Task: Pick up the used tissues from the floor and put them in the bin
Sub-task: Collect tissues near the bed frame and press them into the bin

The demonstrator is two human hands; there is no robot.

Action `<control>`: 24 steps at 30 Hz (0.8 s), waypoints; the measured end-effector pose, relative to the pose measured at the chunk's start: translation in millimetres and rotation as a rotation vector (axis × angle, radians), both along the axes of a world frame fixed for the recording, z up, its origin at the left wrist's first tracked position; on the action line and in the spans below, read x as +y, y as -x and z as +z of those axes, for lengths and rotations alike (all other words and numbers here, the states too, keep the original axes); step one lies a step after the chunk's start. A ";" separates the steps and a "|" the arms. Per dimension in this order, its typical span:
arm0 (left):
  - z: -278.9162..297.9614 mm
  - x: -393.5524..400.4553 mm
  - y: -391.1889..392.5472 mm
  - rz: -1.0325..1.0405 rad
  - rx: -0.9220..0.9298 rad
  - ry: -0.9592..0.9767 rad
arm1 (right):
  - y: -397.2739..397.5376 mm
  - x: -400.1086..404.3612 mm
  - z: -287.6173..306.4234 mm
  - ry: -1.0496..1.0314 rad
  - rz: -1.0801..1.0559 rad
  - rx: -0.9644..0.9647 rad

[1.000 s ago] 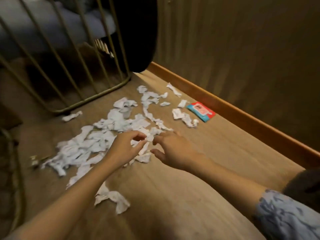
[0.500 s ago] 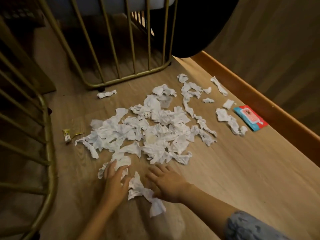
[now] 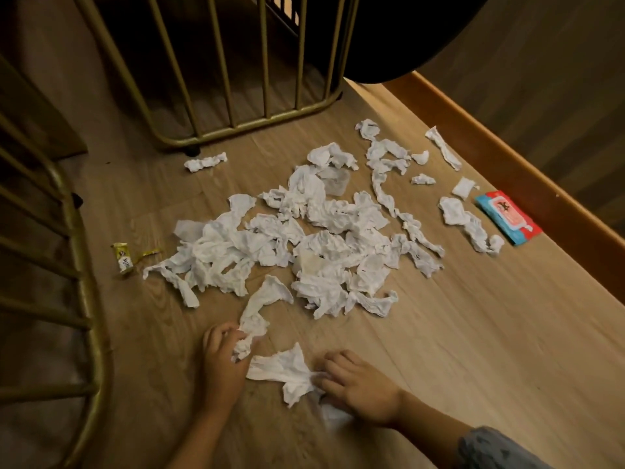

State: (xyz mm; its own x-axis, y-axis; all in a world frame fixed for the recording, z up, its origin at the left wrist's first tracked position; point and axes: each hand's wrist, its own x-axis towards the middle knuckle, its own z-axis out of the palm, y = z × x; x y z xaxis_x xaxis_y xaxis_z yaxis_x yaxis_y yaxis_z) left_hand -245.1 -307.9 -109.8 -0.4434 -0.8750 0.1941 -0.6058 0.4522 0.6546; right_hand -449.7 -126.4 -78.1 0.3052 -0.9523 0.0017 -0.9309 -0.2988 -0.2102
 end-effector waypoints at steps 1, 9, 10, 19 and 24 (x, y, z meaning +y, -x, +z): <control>4.1 1.4 -0.8 0.022 0.033 0.006 | 0.3 -2.0 -0.8 0.025 -0.017 -0.004; 10.9 0.8 -3.7 0.008 0.051 -0.018 | -26.0 -38.4 -17.4 0.182 0.111 -0.165; 11.8 0.2 -3.9 0.024 0.051 -0.042 | -29.0 -42.7 -14.5 0.211 0.082 -0.199; 45.2 -18.3 41.9 0.094 0.338 -0.288 | 33.0 -88.4 37.7 0.471 -0.773 -0.401; 35.6 -9.4 80.7 -0.008 0.158 -0.186 | 73.4 -88.8 27.7 0.242 -1.072 -0.436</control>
State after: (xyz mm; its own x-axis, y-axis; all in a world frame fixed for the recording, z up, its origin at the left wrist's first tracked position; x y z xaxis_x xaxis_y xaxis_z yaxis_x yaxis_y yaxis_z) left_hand -325.7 -317.4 -74.2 -0.4273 -0.8989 0.0975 -0.4862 0.3193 0.8134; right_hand -523.0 -215.2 -50.4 -0.7205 -0.6823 0.1239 -0.5943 0.5155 -0.6173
